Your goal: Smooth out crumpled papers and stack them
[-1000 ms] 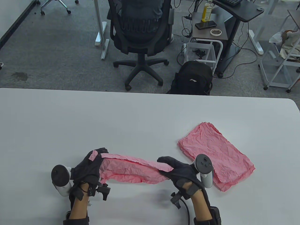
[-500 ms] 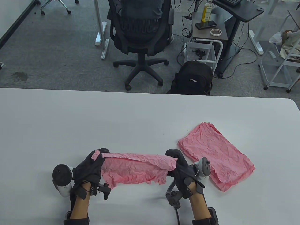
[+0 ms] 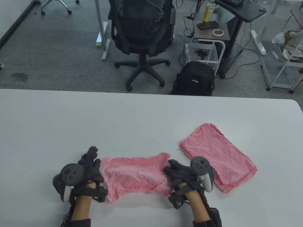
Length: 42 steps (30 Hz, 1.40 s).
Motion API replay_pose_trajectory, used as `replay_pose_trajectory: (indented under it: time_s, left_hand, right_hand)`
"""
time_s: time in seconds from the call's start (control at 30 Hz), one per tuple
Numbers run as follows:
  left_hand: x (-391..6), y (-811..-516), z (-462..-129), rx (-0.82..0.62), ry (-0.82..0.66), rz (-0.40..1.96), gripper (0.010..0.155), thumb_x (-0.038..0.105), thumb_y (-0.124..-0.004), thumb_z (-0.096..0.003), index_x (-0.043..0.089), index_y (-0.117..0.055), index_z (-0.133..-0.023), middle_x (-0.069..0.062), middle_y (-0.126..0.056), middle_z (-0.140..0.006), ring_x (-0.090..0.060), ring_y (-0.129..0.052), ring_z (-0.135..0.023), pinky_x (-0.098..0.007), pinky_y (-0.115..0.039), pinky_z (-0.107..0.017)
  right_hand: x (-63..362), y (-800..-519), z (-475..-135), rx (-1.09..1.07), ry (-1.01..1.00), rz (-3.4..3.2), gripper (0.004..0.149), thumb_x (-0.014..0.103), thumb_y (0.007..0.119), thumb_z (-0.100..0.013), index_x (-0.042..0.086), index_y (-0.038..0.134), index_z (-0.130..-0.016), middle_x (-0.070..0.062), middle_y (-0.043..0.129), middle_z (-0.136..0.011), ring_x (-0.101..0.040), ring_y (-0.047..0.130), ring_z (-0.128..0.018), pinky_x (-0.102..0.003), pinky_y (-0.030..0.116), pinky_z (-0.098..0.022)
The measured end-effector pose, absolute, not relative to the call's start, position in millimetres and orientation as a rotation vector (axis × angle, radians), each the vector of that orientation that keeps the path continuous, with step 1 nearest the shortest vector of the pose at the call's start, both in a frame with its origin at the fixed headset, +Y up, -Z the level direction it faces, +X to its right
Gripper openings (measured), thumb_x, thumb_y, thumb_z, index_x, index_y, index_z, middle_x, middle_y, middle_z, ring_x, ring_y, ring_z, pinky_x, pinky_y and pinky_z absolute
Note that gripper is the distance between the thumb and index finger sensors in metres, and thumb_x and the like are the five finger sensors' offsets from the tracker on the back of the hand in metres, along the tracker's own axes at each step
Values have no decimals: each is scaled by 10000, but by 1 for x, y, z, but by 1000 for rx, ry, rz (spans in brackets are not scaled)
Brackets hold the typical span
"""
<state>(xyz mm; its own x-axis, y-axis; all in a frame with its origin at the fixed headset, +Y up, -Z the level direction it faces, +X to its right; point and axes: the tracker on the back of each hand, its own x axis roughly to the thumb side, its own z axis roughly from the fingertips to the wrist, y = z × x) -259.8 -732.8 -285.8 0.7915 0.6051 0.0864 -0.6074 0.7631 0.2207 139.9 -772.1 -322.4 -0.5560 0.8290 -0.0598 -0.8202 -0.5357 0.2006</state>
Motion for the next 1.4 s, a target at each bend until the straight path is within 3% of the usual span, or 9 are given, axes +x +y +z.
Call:
replay_pose_trajectory:
  time_s: [0.07, 0.23, 0.33, 0.47, 0.53, 0.73, 1.03, 1.17, 1.4]
  left_hand:
    - [-244, -726, -287, 272, -176, 583, 588, 256, -791, -508, 208, -650, -1078, -135, -649, -1071, -424, -733, -975, -644, -581, -703]
    - [-187, -747, -295, -165, -418, 274, 547, 391, -884, -475, 224, -810, -991, -76, -860, -963, -370, -915, -884, -609, -648, -693]
    - [-178, -765, -295, -337, -435, 146, 727, 528, -887, -456, 250, -664, -1089, -68, -628, -1118, -372, -645, -1079, -649, -519, -752]
    - [-176, -775, -297, -458, -382, 137, 875, 618, -867, -435, 258, -512, -1149, -81, -405, -1187, -401, -417, -1153, -680, -425, -769]
    - [-175, -780, -296, -556, -357, 148, 942, 630, -847, -445, 274, -354, -1165, -69, -220, -1192, -384, -225, -1164, -676, -298, -787]
    - [-176, -783, -296, -590, -357, 165, 994, 625, -860, -428, 271, -292, -1163, -71, -147, -1181, -382, -141, -1155, -681, -235, -781]
    - [-180, -783, -298, -619, -343, 184, 1003, 599, -893, -399, 310, -298, -1152, -36, -132, -1170, -349, -115, -1146, -663, -210, -776]
    - [-183, -783, -300, -636, -345, 153, 1013, 611, -888, -390, 333, -278, -1149, -31, -111, -1168, -340, -104, -1146, -664, -209, -777]
    - [-192, -782, -296, -645, -327, 137, 1016, 607, -884, -382, 337, -271, -1147, -45, -103, -1163, -340, -105, -1142, -671, -217, -773]
  right_hand:
    - [140, -773, -322, 16, 216, 2171, 403, 302, 833, -504, 104, 828, -855, -162, 1060, -507, -200, 1048, -43, -243, 870, 56]
    - [150, -766, -320, -16, 120, 2212, 451, 322, 821, -513, 113, 780, -911, -186, 1032, -577, -249, 1050, -112, -277, 874, 9]
    - [154, -746, -312, 36, -193, 2360, 560, 325, 843, -505, 143, 652, -1000, -237, 900, -802, -404, 1024, -426, -414, 878, -198]
    - [131, -713, -295, 327, -486, 2469, 434, 278, 850, -499, 204, 808, -925, -216, 809, -941, -496, 870, -730, -570, 777, -455]
    - [105, -710, -288, 552, -428, 2460, 378, 250, 864, -490, 194, 874, -864, -167, 832, -940, -480, 747, -859, -630, 657, -564]
    - [37, -750, -281, 903, 124, 2772, 376, 264, 858, -477, 202, 889, -847, -130, 914, -852, -442, 829, -808, -640, 658, -563]
    - [78, -763, -308, 464, 432, 2726, 400, 358, 880, -451, 70, 958, -718, -114, 966, -438, -257, 871, -619, -632, 663, -518]
    - [83, -765, -306, 430, 583, 2901, 545, 320, 923, -436, 227, 736, -939, -142, 788, -775, -346, 651, -868, -669, 528, -616]
    - [108, -768, -317, 223, 518, 2852, 538, 200, 891, -438, 233, 718, -945, -105, 660, -961, -380, 561, -937, -641, 525, -621]
